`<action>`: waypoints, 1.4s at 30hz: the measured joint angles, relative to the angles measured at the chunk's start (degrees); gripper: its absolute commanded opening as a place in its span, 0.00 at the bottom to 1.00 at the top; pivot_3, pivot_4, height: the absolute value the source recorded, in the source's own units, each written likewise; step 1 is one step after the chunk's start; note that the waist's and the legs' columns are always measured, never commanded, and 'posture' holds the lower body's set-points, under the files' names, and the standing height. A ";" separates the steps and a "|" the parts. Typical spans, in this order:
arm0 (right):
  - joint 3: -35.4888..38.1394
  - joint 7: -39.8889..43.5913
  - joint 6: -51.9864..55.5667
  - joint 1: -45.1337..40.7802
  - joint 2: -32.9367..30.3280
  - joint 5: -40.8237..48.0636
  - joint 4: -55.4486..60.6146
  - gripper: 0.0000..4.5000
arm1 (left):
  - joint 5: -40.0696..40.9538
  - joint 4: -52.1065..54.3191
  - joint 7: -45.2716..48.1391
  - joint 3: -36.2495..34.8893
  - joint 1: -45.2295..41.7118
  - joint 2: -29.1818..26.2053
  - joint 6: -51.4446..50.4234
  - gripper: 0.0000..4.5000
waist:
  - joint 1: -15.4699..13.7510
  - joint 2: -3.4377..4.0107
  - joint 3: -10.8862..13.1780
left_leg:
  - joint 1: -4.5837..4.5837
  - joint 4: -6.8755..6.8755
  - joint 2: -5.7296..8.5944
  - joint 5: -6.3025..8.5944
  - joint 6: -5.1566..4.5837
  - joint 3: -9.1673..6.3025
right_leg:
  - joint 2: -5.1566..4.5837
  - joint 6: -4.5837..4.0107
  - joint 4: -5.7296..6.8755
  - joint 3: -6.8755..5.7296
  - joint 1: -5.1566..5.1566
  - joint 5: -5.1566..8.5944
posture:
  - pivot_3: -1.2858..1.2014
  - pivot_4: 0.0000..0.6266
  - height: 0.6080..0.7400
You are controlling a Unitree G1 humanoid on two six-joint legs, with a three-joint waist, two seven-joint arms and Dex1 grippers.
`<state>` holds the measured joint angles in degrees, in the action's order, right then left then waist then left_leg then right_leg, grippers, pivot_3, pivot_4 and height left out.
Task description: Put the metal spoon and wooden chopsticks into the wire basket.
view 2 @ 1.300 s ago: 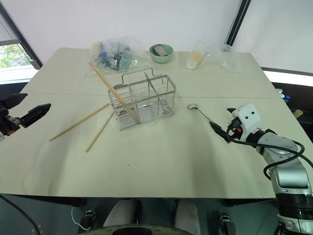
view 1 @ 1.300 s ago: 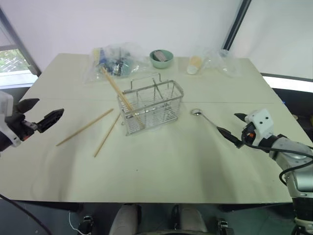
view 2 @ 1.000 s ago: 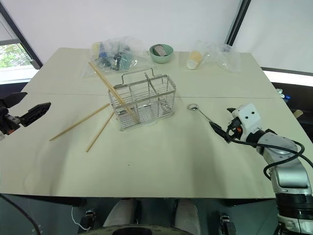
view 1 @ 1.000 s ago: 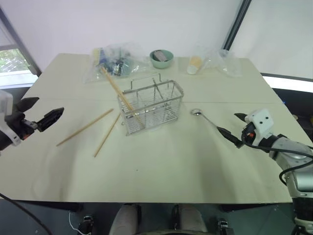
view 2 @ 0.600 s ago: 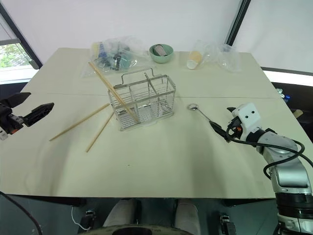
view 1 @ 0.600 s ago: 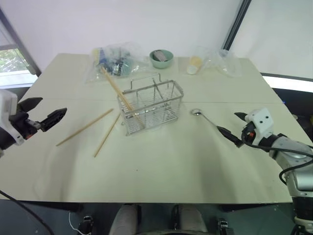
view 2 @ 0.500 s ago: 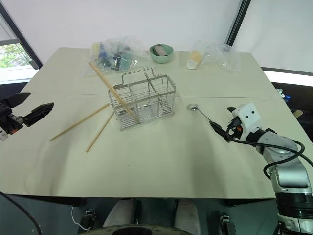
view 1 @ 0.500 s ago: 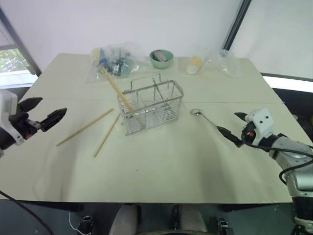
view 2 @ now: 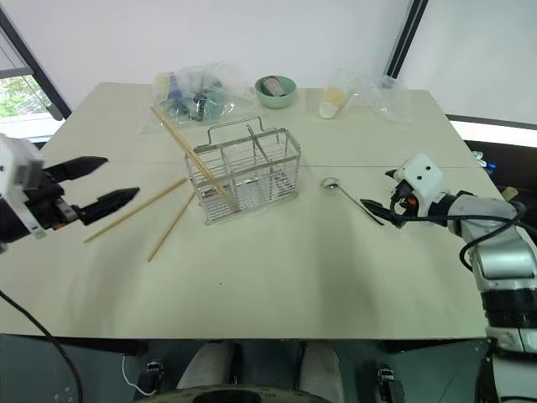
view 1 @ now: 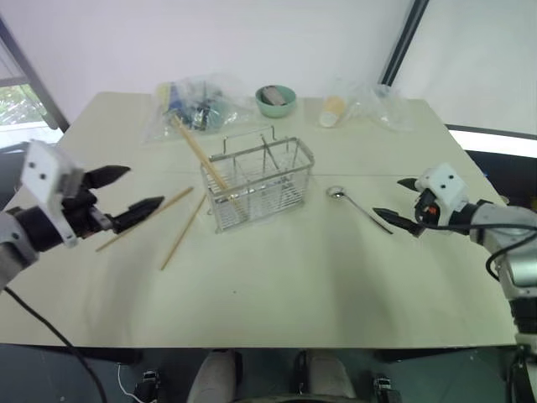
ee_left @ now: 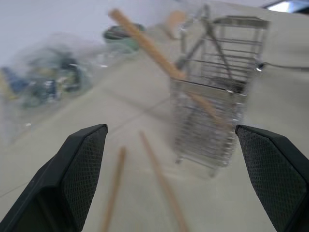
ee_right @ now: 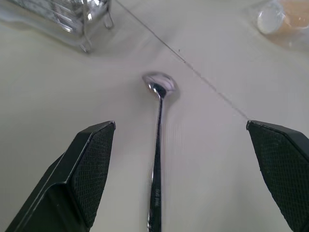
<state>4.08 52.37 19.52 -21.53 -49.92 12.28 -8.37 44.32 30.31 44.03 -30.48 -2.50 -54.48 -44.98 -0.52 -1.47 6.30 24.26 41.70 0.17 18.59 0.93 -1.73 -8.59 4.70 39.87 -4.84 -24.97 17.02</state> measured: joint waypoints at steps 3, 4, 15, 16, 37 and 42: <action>-4.70 3.93 -0.36 -6.01 -0.22 -2.62 -7.73 1.00 | 1.90 1.09 3.91 3.76 -0.87 -2.71 -1.13 0.99 | 0.14 0.08 0.05 | 0.10 0.00 0.00 -0.01 -0.01 0.00 | 0.00 0.00 0.03 0.00 -0.03 0.00 | 0.52 0.24 0.19; -6.27 4.93 -0.47 -8.61 0.15 -3.55 -10.80 1.00 | 2.91 1.16 5.48 4.95 -1.76 -3.66 -1.60 0.99 | 0.22 0.08 0.06 | 0.10 0.00 0.00 -0.01 -0.01 0.00 | 0.00 0.00 0.03 0.00 -0.03 0.00 | 0.52 0.24 0.19; -13.35 6.48 0.40 -24.42 9.00 -10.96 -31.33 1.00 | 7.32 1.89 10.64 11.44 -7.33 -5.98 -3.46 0.99 | 1.38 0.13 0.09 | 0.14 -0.03 0.03 -0.01 -0.01 0.00 | -0.01 0.01 0.13 -0.04 0.04 -0.02 | 0.52 0.24 0.19; -13.44 6.56 0.93 -24.67 9.49 -11.02 -32.00 1.00 | 7.25 1.90 10.53 11.52 -7.34 -5.98 -3.42 0.99 | 1.39 0.14 0.09 | 0.13 -0.03 0.04 -0.01 -0.01 0.00 | -0.01 0.02 0.13 -0.05 0.05 -0.02 | 0.52 0.24 0.19; -8.36 1.42 8.16 -29.06 20.00 -9.33 -41.68 0.00 | 6.86 1.29 8.45 11.39 -9.21 -5.98 -3.28 1.00 | 1.63 0.21 0.13 | 0.08 0.00 0.05 -0.02 0.00 -0.04 | 0.04 0.18 0.22 -0.05 0.07 -0.11 | 0.52 0.24 0.19; -8.05 0.59 8.80 -28.26 19.99 -9.18 -40.34 0.00 | 6.86 0.62 8.09 11.45 -10.26 -5.98 -3.28 1.00 | 1.57 0.22 0.14 | 0.08 0.00 0.05 -0.02 0.00 -0.04 | 0.05 0.18 0.23 -0.05 0.07 -0.11 | 0.52 0.24 0.19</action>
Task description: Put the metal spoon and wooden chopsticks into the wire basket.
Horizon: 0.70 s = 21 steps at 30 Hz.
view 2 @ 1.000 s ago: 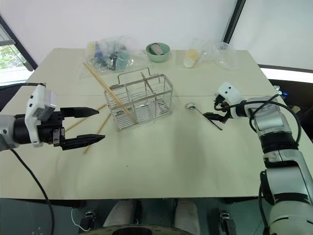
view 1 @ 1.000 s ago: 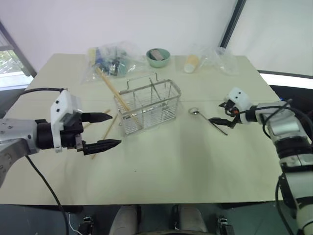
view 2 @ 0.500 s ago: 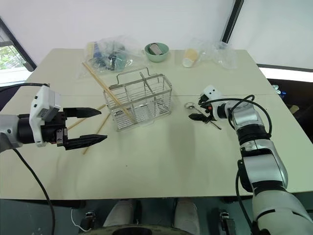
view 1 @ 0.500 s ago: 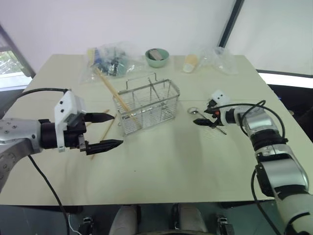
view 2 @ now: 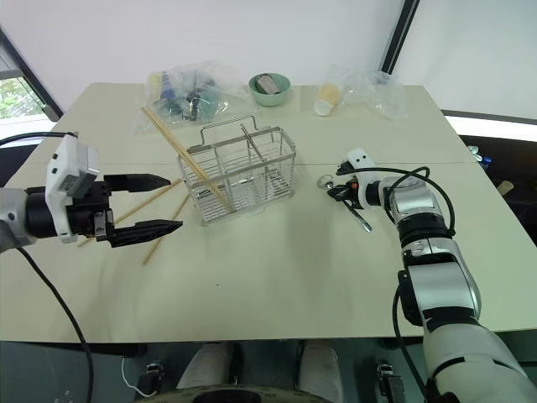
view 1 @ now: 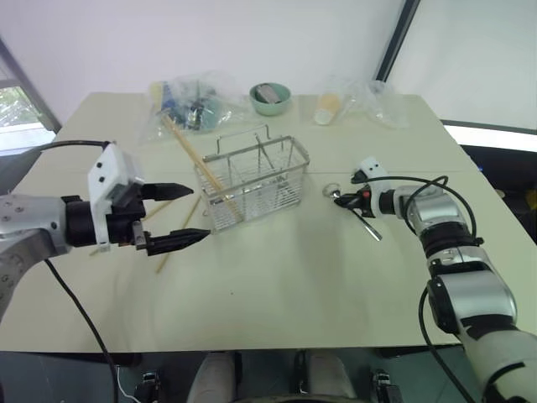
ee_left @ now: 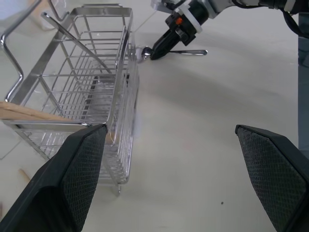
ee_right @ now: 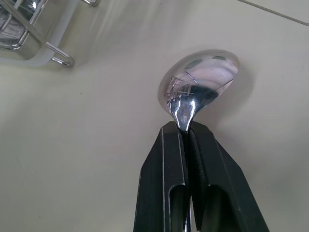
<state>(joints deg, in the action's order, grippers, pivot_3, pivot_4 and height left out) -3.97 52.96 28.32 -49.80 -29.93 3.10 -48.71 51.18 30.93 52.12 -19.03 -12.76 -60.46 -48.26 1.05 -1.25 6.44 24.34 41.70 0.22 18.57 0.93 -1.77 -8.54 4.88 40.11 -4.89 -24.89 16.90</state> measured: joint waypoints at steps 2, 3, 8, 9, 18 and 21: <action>0.28 -0.24 0.34 1.67 -0.50 0.37 3.29 0.00 | -0.01 -0.31 -0.31 0.17 -0.74 0.19 0.02 1.00 | -0.13 0.03 0.02 | 0.03 0.00 0.00 0.00 0.00 -0.02 | -0.01 0.00 -0.01 0.00 -0.01 0.00 | 0.52 0.24 0.19; 0.82 0.12 0.93 2.99 -1.02 0.92 6.21 0.00 | -0.04 -0.65 -0.68 0.16 -1.01 0.50 0.05 1.00 | -0.21 0.01 0.01 | 0.02 0.00 0.01 0.00 0.00 -0.03 | -0.02 0.01 -0.01 0.00 0.01 -0.01 | 0.52 0.24 0.19; 5.69 2.41 8.38 7.39 -5.41 7.54 22.91 0.00 | -0.07 -1.63 -2.42 -0.12 -1.30 1.16 0.05 1.00 | -0.21 0.02 0.01 | 0.04 -0.01 0.03 0.00 0.00 -0.03 | -0.03 0.02 -0.04 0.00 0.02 -0.01 | 0.52 0.24 0.19; 7.39 3.13 10.85 7.45 -6.42 9.83 27.16 0.00 | -0.07 -1.77 -2.63 -0.23 -1.32 1.18 0.06 1.00 | -0.22 0.05 0.03 | 0.03 -0.02 0.03 0.00 0.00 -0.04 | -0.04 0.02 -0.05 0.00 0.02 -0.01 | 0.52 0.24 0.19; 20.12 -3.83 23.27 -6.62 -1.91 27.40 43.49 0.00 | -0.94 -3.81 -3.63 -0.95 -2.58 1.90 1.01 1.00 | -0.07 -0.24 0.08 | -0.66 -0.49 -0.05 0.00 -0.01 -0.09 | 0.02 0.03 -0.08 -0.01 0.16 0.00 | 0.52 0.24 0.19; 17.80 -10.01 19.68 -9.38 4.83 26.69 44.05 0.00 | -1.37 -4.71 -4.10 -0.87 -4.25 2.59 1.58 1.00 | -0.14 -0.39 0.08 | -0.80 -0.57 -0.07 0.00 -0.01 -0.14 | 0.04 0.03 0.00 -0.04 -0.04 0.01 | 0.52 0.24 0.19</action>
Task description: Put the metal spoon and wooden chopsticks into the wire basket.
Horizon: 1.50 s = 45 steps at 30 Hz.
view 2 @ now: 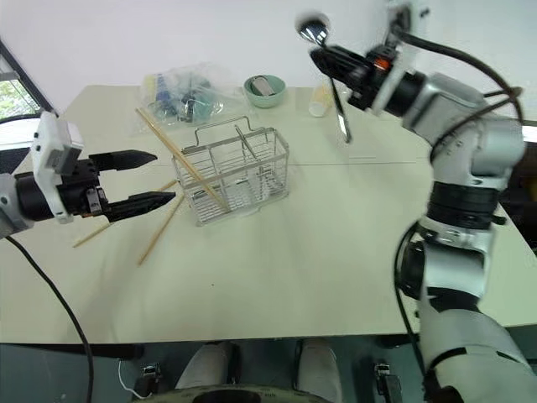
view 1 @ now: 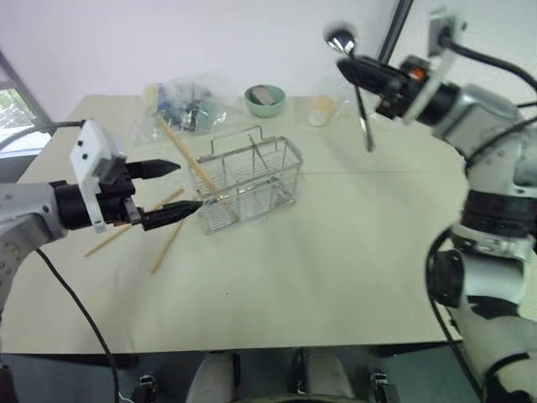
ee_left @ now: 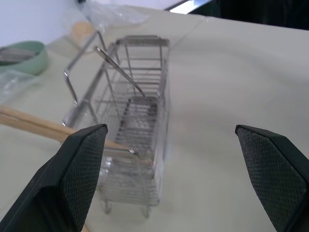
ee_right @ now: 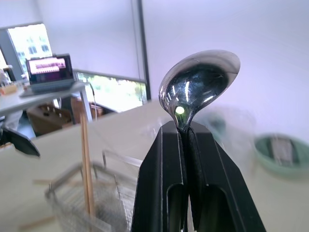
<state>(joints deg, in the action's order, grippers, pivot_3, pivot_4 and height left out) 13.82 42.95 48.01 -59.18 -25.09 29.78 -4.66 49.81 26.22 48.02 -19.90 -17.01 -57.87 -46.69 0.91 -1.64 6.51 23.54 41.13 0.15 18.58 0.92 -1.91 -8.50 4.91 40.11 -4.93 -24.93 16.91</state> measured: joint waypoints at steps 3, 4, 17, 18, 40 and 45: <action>-2.87 -6.08 -4.67 0.01 7.35 -2.19 -2.63 0.00 | -0.71 -0.88 -0.79 0.23 -0.96 0.89 0.38 1.00 | 0.03 0.00 0.00 | 0.26 0.02 0.03 -0.01 -0.01 0.03 | 0.02 0.03 0.16 0.01 -0.32 -0.02 | 0.52 0.24 0.19; -3.71 -7.68 -5.95 0.01 8.95 -2.80 -3.89 0.00 | -0.84 -0.90 -0.86 0.39 -1.10 1.16 0.61 1.00 | 0.00 0.02 0.01 | 0.57 0.07 0.07 -0.03 -0.01 0.01 | 0.05 0.04 0.25 0.00 -0.51 -0.04 | 0.52 0.24 0.19; -4.05 -16.70 -26.72 -2.16 20.40 -6.86 -21.75 0.00 | -0.55 0.04 -3.44 -1.53 0.63 1.94 0.45 1.00 | 0.56 0.05 0.02 | 0.82 0.17 0.37 -0.05 0.03 0.28 | -0.01 0.05 0.33 0.00 -0.55 -0.06 | 0.52 0.24 0.19; -4.04 -16.65 -27.46 -2.24 20.68 -6.84 -22.19 0.00 | -0.50 0.28 -3.66 -1.65 0.71 1.94 0.39 1.00 | 0.57 0.05 0.02 | 0.81 0.18 0.36 -0.04 0.03 0.25 | 0.01 0.05 0.32 -0.01 -0.57 -0.06 | 0.52 0.24 0.19; -2.23 -17.07 -23.97 2.28 14.51 -2.95 -16.01 1.00 | 0.60 -0.48 -4.36 -2.87 -1.92 1.49 -0.57 1.00 | 1.59 0.06 0.03 | 0.91 0.49 0.05 -0.04 0.01 0.17 | 0.86 0.01 0.95 0.00 -0.63 -0.02 | 0.52 0.24 0.19; -1.59 -6.60 -15.41 -0.03 -0.78 1.86 -10.52 1.00 | 0.63 -1.28 -4.01 -4.92 -1.55 -1.03 -0.99 1.00 | 1.21 0.16 0.09 | 1.03 0.50 0.04 0.00 -0.06 0.09 | 0.82 0.00 0.89 0.00 -0.82 -0.02 | 0.52 0.24 0.19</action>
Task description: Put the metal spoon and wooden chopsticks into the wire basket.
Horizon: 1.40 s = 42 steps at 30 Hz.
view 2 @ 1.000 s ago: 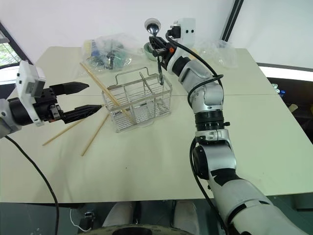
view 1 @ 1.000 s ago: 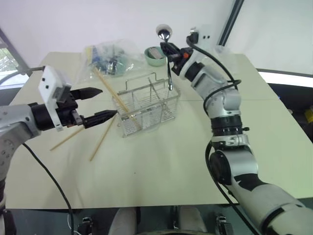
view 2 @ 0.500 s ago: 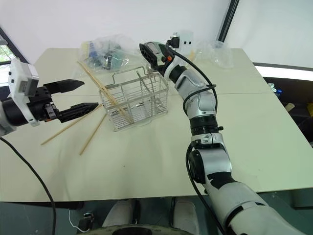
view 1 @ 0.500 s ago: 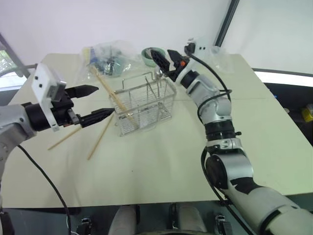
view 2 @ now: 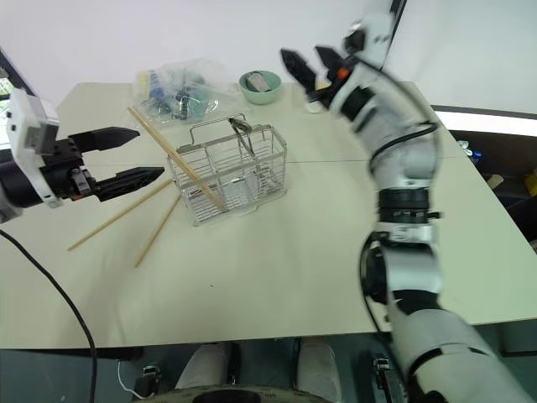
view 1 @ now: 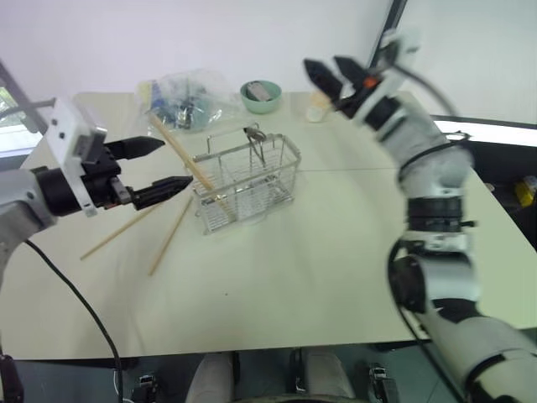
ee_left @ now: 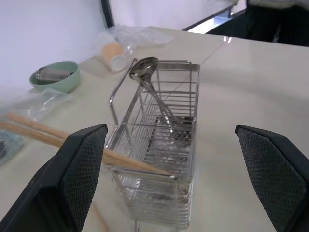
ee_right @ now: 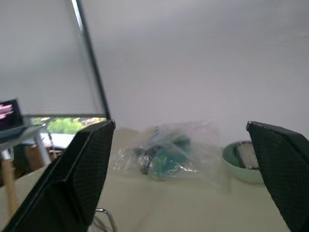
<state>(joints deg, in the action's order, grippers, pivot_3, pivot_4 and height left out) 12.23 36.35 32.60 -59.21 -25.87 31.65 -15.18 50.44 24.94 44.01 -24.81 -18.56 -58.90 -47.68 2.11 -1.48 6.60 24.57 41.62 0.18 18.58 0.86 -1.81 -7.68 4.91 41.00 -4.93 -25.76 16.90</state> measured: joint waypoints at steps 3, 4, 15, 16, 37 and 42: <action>-0.66 11.00 3.70 1.04 -11.33 2.53 7.55 1.00 | -1.02 -2.95 1.40 -4.34 2.13 -3.06 -0.63 1.00 | 0.13 -0.04 -0.05 | -0.15 -0.11 0.00 0.20 -0.35 0.04 | 0.01 0.02 -0.07 0.00 0.25 0.01 | 0.52 0.24 0.19; -0.86 14.30 4.59 2.66 -14.14 3.44 10.21 1.00 | -1.53 -4.20 2.02 -5.75 3.23 -3.83 -0.77 1.00 | 0.16 -0.06 -0.08 | -0.26 -0.21 -0.03 0.21 -0.37 0.03 | 0.02 0.09 -0.20 -0.01 0.32 0.07 | 0.52 0.24 0.19; -4.14 27.54 8.37 30.24 -23.41 7.62 31.06 1.00 | -12.15 -11.00 7.53 -1.25 14.98 -5.03 2.37 1.00 | -1.42 0.06 -0.10 | -0.71 -0.48 -0.15 0.24 -0.29 0.03 | -0.14 0.01 -1.13 0.08 0.66 0.24 | 0.52 0.24 0.19; -4.36 26.69 8.38 31.35 -22.75 7.53 31.84 1.00 | -13.49 -11.73 7.17 1.00 15.19 -4.73 2.53 1.00 | -1.53 0.09 -0.09 | -0.68 -0.49 -0.15 0.24 -0.29 0.04 | -0.15 -0.05 -1.19 0.08 0.66 0.20 | 0.52 0.24 0.19; 0.06 9.47 12.84 41.24 -19.61 13.61 43.85 1.00 | -26.86 -33.00 -6.23 26.49 -15.79 15.36 -9.94 1.00 | -4.22 -0.09 -0.25 | -0.47 -0.41 -0.04 0.02 0.01 0.06 | -0.02 -0.18 -1.79 -0.01 1.13 -0.19 | 0.52 0.24 0.19; 0.01 7.92 12.81 41.54 -19.14 14.22 44.27 1.00 | -29.27 -34.29 -5.83 29.90 -17.82 16.72 -11.00 1.00 | -4.25 -0.11 -0.26 | -0.52 -0.38 -0.04 0.01 0.00 0.06 | -0.01 -0.23 -1.78 -0.01 1.17 -0.17 | 0.52 0.24 0.19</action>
<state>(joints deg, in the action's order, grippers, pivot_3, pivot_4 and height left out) 12.24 44.28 45.40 -17.66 -45.02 45.87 29.08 21.17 -9.35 38.18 5.08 -36.38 -42.18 -58.68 -2.14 -1.59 6.35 24.06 41.25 0.14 18.59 0.86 -1.76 -7.70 4.68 39.22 -4.94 -24.58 16.73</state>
